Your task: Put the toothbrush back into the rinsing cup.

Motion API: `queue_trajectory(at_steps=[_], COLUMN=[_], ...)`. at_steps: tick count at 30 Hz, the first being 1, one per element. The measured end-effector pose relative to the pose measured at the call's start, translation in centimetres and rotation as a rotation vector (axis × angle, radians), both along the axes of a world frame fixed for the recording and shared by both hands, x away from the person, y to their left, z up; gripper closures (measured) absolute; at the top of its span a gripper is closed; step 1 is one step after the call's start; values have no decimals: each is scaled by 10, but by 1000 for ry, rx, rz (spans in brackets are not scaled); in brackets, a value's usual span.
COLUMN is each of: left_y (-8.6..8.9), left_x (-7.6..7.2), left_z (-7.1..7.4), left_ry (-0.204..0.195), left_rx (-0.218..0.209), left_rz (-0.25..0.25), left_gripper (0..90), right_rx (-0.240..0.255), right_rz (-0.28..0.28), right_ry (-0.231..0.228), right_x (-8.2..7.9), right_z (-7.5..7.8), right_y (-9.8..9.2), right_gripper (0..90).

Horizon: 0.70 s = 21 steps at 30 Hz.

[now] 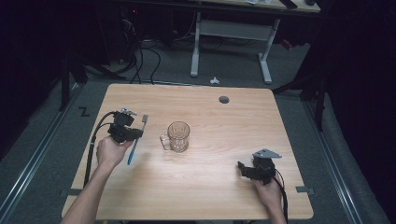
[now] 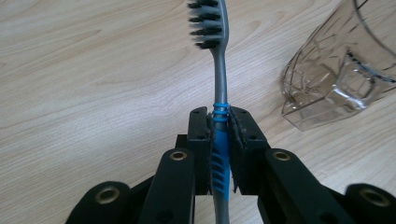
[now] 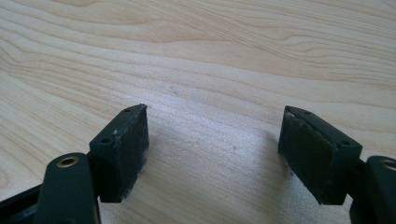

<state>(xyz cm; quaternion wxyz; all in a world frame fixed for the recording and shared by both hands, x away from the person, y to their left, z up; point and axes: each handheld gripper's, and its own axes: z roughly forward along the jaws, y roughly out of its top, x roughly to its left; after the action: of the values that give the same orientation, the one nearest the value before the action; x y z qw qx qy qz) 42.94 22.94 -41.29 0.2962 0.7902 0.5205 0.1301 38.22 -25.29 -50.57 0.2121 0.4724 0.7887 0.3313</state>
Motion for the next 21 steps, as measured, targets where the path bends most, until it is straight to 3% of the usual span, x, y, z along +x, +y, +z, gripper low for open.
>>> queue_trajectory(at_steps=[21], left_y=[-12], left_x=[-22], left_z=[23], left_ry=[-126], left_rx=[-67], left_rz=[-65], left_gripper=[803], right_rx=[0], right_rz=[-1], right_ry=[0], right_x=[0], right_z=[0], right_y=[0], right_gripper=[246])
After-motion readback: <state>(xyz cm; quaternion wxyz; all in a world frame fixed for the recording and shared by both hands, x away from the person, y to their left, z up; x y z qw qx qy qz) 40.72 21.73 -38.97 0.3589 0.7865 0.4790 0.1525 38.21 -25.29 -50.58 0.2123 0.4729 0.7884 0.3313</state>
